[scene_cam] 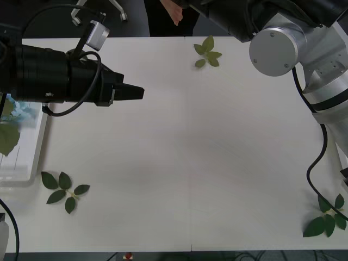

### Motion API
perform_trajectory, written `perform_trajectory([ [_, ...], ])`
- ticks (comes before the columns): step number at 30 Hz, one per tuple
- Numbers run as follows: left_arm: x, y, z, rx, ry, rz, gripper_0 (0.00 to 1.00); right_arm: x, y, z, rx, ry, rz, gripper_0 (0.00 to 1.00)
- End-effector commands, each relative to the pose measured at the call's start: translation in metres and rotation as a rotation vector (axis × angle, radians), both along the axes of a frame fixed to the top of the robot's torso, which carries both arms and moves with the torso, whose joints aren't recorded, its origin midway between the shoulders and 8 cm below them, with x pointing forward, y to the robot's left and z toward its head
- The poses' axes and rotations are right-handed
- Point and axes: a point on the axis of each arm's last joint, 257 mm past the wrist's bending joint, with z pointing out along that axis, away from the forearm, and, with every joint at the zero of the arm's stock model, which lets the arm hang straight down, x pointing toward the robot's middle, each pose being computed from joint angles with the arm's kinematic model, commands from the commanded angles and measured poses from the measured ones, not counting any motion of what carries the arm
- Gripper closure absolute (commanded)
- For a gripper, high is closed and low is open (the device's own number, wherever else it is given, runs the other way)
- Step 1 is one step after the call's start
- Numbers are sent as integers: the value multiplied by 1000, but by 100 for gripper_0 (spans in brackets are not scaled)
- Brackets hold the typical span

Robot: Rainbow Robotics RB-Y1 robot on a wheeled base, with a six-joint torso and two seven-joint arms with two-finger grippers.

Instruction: Place the red flowers into the right box and the blue flowers into the left box. If a person shows an open palm, hand one flower to the person first, then continue sorting.

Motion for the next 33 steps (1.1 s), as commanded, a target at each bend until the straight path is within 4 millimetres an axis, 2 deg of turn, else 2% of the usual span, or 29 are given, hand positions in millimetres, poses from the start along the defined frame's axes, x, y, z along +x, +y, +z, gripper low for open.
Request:
perform_trajectory([
  [1, -3, 3, 7, -5, -36, 0, 0, -13, 12, 32, -15, -97, 17, 0],
  [6, -2, 3, 6, -5, -36, 3, 0, -12, 8, 32, -17, -89, 16, 0],
  [11, -2, 4, 7, -3, -37, 3, 0, -5, -6, 18, -47, 0, 23, 0],
  [18, -2, 4, 7, -2, -38, 2, 0, 2, -44, 0, -117, 144, 32, 0],
  [23, -2, 4, 6, -2, -37, 3, 0, -13, -64, -3, -75, 231, 168, 0],
  [30, -4, 5, 12, -8, -56, -16, 0, -34, -109, -37, -162, 210, 296, 0],
  [33, -6, 6, 15, 12, -77, -38, 0, -45, -121, -45, -203, 191, 325, 0],
])
